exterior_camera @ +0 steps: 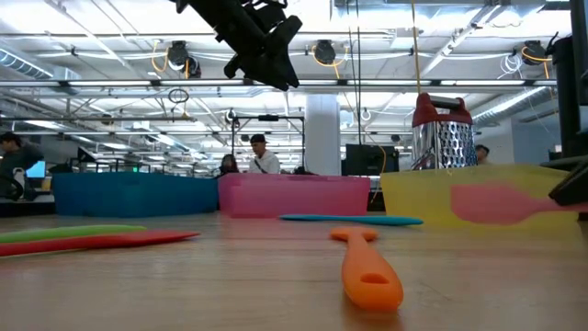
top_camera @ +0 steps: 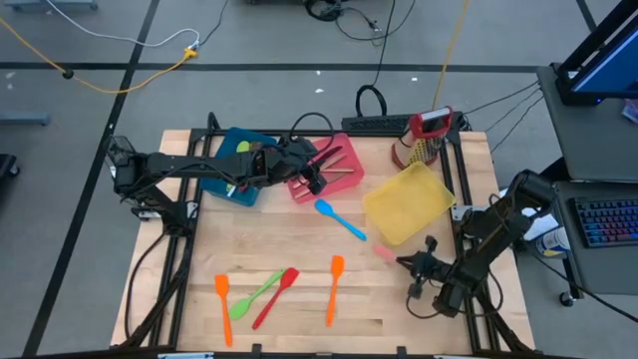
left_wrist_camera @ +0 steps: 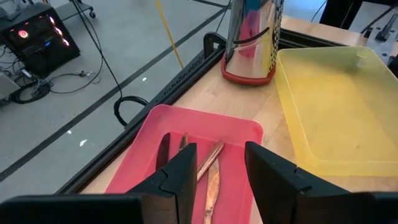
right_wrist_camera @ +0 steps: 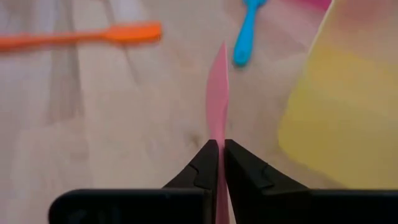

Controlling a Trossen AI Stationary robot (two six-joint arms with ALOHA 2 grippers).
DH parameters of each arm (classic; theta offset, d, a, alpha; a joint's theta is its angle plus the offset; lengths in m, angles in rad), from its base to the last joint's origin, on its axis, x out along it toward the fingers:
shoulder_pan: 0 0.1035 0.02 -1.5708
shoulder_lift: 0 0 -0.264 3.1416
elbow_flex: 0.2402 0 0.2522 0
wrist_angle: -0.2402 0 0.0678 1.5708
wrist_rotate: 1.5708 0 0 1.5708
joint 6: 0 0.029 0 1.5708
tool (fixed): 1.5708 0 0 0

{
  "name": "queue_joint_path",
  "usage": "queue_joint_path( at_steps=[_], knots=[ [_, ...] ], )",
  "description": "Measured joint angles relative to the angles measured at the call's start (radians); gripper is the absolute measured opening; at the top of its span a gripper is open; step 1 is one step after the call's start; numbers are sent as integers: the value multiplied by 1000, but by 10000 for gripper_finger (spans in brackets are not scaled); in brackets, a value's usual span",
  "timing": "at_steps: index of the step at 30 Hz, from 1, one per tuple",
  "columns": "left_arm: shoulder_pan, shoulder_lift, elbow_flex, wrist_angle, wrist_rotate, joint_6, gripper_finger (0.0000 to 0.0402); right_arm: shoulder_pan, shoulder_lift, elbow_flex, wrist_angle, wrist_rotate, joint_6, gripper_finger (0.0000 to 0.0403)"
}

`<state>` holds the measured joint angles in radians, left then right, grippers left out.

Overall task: Pick & Place Kitchen Items
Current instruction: Put the pink spatula into the yellow bin

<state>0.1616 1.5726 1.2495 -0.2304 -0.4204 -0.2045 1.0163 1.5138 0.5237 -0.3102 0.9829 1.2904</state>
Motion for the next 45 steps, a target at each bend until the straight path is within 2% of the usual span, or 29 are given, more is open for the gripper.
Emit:
queue_joint_path(
  at_steps=[8,12,15,17,22,25,28,33,38,41,45],
  knots=[
    [-2,0,0,-4,15,-20,140,-33,-4,-1,16,-24,-63,2],
    [-19,18,1,0,176,-17,140,-33,-5,0,23,-40,-80,0],
    [-65,64,2,4,318,60,140,-34,-5,0,26,-46,-81,0],
    [-105,107,2,26,374,115,140,-34,-5,0,29,-46,-84,0],
    [-196,238,0,175,390,112,140,-35,-5,0,29,-95,-122,0],
    [-222,294,0,311,384,54,140,-36,-5,0,30,-128,-114,2],
    [-230,341,0,409,390,-2,140,-41,-5,1,22,-136,-103,16],
    [-223,390,0,419,403,22,140,-42,-6,1,17,-151,-133,55],
    [-204,458,0,493,485,19,140,-41,-9,1,8,-151,-128,97],
    [-204,491,0,572,524,26,140,-39,-35,1,-10,-155,-126,118],
    [-199,500,0,600,526,35,140,-38,-101,1,-72,-192,-87,131]
  ],
)
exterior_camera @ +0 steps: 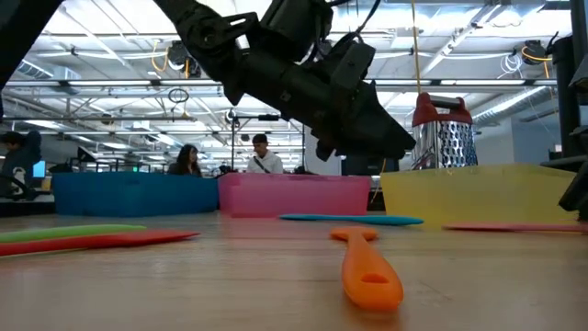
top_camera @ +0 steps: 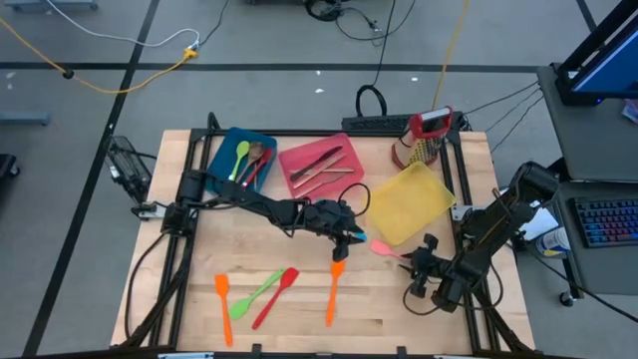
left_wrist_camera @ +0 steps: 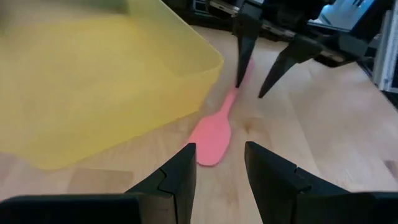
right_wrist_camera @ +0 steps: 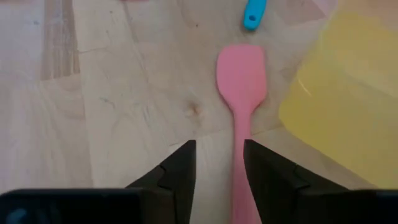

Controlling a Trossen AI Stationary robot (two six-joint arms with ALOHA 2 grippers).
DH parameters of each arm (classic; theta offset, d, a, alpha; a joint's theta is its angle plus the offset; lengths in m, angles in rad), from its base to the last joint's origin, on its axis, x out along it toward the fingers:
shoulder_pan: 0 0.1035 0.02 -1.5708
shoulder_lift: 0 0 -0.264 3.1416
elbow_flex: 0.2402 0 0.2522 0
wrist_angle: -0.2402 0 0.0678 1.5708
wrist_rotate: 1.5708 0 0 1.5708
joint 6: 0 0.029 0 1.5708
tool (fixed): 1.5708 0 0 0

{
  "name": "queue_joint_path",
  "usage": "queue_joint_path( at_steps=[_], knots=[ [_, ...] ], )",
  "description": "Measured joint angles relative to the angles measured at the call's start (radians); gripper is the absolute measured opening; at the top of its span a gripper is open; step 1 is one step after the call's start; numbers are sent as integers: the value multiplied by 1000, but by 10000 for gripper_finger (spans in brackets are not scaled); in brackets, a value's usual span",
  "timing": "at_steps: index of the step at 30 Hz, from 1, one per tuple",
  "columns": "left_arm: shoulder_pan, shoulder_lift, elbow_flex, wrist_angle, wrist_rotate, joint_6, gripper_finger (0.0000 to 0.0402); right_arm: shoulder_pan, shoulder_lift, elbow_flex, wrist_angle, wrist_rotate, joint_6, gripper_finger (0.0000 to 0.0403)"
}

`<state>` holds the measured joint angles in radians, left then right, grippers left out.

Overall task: Pick & Place Kitchen Items
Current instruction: Put the pink spatula into the yellow bin

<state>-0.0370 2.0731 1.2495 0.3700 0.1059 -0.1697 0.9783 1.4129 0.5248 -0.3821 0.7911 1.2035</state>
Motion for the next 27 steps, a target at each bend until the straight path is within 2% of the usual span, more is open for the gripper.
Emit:
queue_joint_path(
  at_steps=[5,9,13,19,24,27],
  knots=[
    [4,0,0,11,-1,5,141,11,-45,-3,-132,-64,126,123],
    [3,0,0,9,0,5,141,37,-35,-46,-82,-132,192,116],
    [4,0,0,9,0,5,141,72,-32,-121,20,-110,243,115],
    [4,0,0,39,-1,5,141,110,-31,-225,180,-24,179,102],
    [2,0,0,54,-3,40,141,91,-31,-253,205,-29,114,51],
    [2,0,0,59,-53,31,141,75,-30,-254,230,-24,40,27]
  ],
)
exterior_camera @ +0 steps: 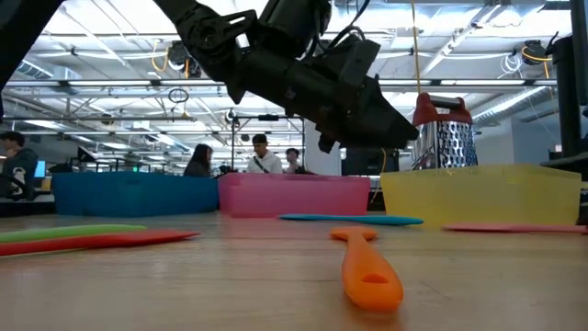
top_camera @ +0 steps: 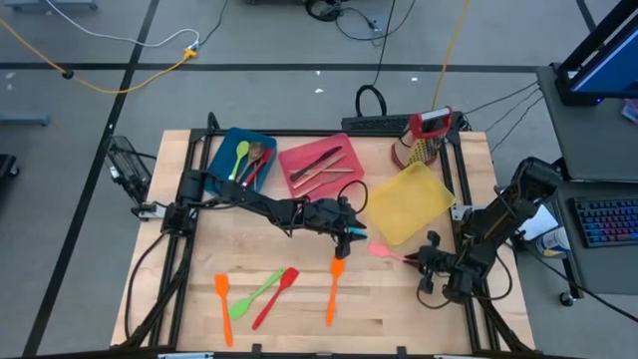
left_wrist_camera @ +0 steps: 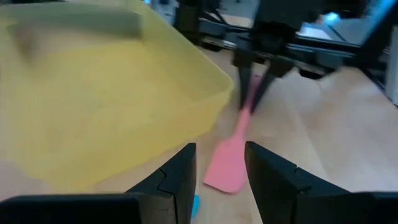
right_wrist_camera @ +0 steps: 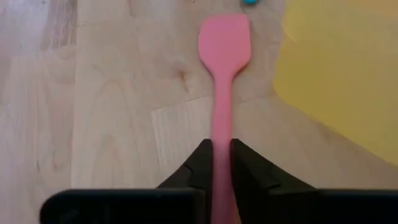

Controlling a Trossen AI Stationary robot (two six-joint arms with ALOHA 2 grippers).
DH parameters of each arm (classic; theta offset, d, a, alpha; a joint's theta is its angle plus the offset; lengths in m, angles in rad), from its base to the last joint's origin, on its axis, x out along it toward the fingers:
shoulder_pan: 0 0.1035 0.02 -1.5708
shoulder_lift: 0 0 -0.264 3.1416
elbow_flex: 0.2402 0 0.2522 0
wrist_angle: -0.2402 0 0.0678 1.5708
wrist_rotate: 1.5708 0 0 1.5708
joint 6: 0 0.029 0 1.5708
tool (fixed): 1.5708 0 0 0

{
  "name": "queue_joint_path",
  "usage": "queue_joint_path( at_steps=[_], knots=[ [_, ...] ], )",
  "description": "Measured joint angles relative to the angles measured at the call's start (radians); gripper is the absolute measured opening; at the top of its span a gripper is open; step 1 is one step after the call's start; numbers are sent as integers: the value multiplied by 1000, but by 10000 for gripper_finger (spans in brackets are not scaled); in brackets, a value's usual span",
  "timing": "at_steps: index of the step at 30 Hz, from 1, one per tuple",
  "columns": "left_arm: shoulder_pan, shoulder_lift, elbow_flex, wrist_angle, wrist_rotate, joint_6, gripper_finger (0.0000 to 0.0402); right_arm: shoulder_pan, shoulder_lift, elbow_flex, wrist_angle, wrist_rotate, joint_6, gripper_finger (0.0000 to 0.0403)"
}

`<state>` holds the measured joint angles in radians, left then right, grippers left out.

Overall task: Pick & Place Kitchen Items
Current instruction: Put the pink spatula into the yellow bin

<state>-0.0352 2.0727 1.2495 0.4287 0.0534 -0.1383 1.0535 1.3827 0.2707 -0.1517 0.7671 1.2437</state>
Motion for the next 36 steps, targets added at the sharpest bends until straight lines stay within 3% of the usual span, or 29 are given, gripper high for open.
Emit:
queue_joint_path(
  at_steps=[6,12,18,26,32,36],
  knots=[
    [-5,0,0,19,-9,-21,141,-37,0,0,56,5,-88,27],
    [-47,41,0,46,-1,152,141,-63,1,-2,170,17,-229,27],
    [-50,68,26,43,27,15,141,-70,3,-2,213,46,-296,27],
    [-51,68,30,55,84,22,141,-73,5,-3,276,62,-395,26],
    [-48,69,30,-39,81,27,143,-73,3,-3,290,77,-407,6],
    [-47,69,30,-46,81,46,165,-73,4,-3,291,67,-409,3]
  ],
)
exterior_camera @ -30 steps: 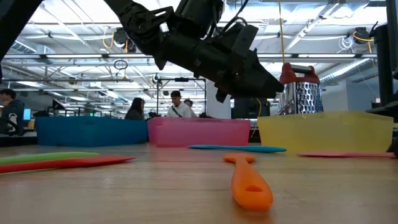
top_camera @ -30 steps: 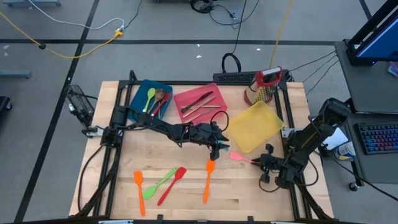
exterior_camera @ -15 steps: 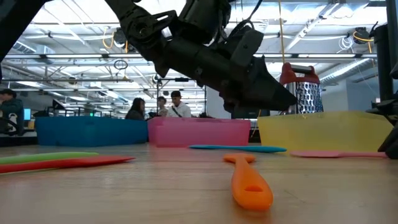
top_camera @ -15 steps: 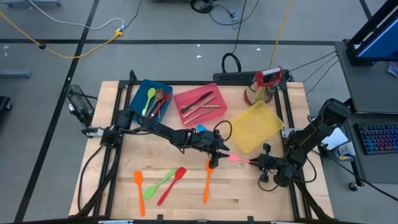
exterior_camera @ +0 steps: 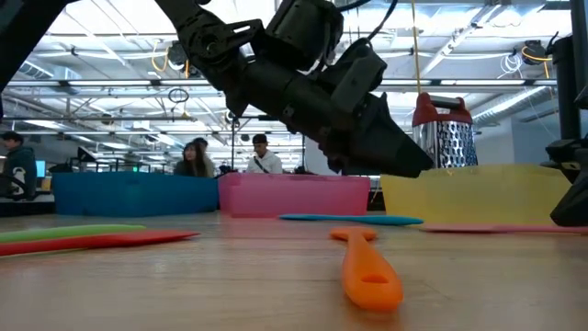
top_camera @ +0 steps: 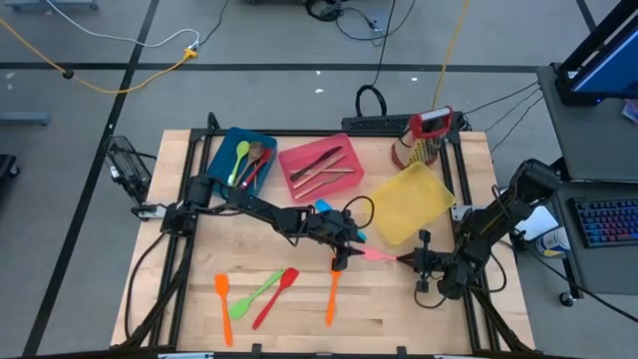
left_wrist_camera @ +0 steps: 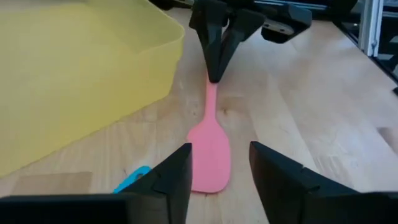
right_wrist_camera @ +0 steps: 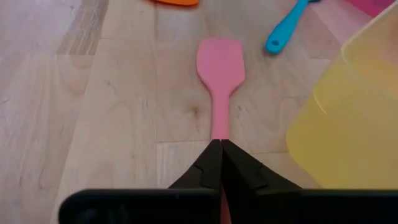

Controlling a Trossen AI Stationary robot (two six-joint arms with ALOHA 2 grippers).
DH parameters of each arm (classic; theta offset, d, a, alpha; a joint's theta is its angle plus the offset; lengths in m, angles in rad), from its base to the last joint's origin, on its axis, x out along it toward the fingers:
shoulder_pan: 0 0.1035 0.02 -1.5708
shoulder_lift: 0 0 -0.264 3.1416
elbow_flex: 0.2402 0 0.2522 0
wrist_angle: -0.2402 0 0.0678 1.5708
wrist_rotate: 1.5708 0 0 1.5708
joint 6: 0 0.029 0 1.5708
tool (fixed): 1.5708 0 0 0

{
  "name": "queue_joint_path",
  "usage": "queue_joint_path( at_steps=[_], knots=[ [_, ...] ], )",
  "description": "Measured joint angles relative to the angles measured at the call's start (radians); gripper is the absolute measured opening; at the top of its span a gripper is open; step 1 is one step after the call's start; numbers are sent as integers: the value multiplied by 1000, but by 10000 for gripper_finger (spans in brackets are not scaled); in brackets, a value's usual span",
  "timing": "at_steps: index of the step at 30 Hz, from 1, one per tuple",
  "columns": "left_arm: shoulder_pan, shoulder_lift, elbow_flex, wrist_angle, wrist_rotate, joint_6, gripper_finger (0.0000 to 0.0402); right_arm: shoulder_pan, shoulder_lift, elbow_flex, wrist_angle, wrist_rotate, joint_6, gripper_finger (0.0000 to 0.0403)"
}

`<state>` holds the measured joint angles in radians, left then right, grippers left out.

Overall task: Pick & Place Kitchen Items
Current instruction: Put the pink spatula into the yellow bin

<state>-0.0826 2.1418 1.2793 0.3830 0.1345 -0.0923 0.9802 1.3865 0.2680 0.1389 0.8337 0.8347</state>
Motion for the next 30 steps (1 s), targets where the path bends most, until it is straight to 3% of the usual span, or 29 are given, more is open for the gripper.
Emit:
queue_joint_path(
  at_steps=[6,11,22,27,30],
  knots=[
    [14,1,0,57,29,18,236,-8,0,0,6,-11,-10,1],
    [9,93,24,174,41,-51,273,-8,-1,0,16,-24,20,6],
    [-2,139,47,146,-4,-47,240,10,-3,3,11,-77,43,85],
    [-3,144,47,139,-4,-49,230,52,-3,3,0,-100,101,92],
    [-5,148,47,123,-5,-52,230,77,-2,2,18,-68,55,89]
  ],
)
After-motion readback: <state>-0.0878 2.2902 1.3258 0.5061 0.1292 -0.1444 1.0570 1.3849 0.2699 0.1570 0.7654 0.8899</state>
